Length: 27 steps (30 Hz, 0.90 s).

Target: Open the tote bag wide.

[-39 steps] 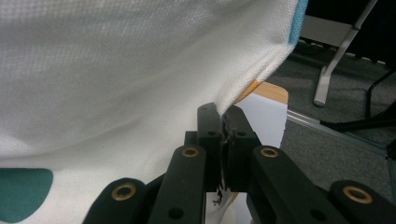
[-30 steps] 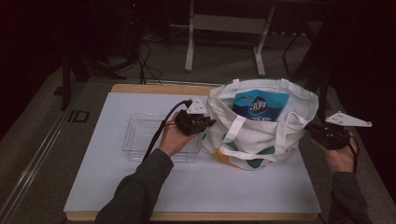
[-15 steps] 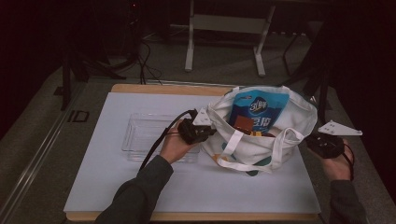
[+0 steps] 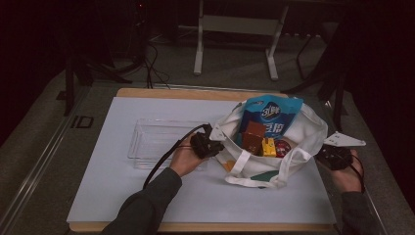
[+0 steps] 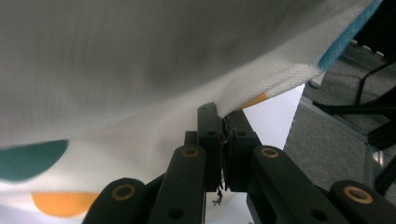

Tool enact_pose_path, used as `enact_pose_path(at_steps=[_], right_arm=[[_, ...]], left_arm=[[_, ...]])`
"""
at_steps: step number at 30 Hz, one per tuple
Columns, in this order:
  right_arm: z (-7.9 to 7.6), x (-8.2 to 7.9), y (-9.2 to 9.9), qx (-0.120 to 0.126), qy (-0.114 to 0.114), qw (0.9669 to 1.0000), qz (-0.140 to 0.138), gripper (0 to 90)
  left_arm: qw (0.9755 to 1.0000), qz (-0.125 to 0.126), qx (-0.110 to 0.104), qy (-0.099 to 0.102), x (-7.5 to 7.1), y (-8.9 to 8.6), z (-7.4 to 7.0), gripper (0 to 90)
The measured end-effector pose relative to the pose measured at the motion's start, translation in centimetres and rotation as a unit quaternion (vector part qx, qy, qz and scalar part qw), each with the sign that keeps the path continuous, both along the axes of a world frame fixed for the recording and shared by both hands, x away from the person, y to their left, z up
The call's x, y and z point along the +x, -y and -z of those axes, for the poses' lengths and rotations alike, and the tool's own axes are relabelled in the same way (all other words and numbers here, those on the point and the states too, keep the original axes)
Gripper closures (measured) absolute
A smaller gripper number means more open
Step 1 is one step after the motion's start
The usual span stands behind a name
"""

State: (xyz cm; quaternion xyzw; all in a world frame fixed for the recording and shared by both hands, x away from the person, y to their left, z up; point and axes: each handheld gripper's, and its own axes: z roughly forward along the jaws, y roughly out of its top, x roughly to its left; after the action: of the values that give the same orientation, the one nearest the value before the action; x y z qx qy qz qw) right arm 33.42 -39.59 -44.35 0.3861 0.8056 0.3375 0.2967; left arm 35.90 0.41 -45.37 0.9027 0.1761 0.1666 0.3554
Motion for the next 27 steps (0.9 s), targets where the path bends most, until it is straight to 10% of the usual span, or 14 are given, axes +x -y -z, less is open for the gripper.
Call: enact_pose_path(at_steps=[27], right_arm=[[5.5,1.1,0.0,0.005,-0.074,0.9968,0.03,86.7]], left_arm=[[0.9982,-0.009,0.045,-0.039,0.3,1.7,1.4,85.3]])
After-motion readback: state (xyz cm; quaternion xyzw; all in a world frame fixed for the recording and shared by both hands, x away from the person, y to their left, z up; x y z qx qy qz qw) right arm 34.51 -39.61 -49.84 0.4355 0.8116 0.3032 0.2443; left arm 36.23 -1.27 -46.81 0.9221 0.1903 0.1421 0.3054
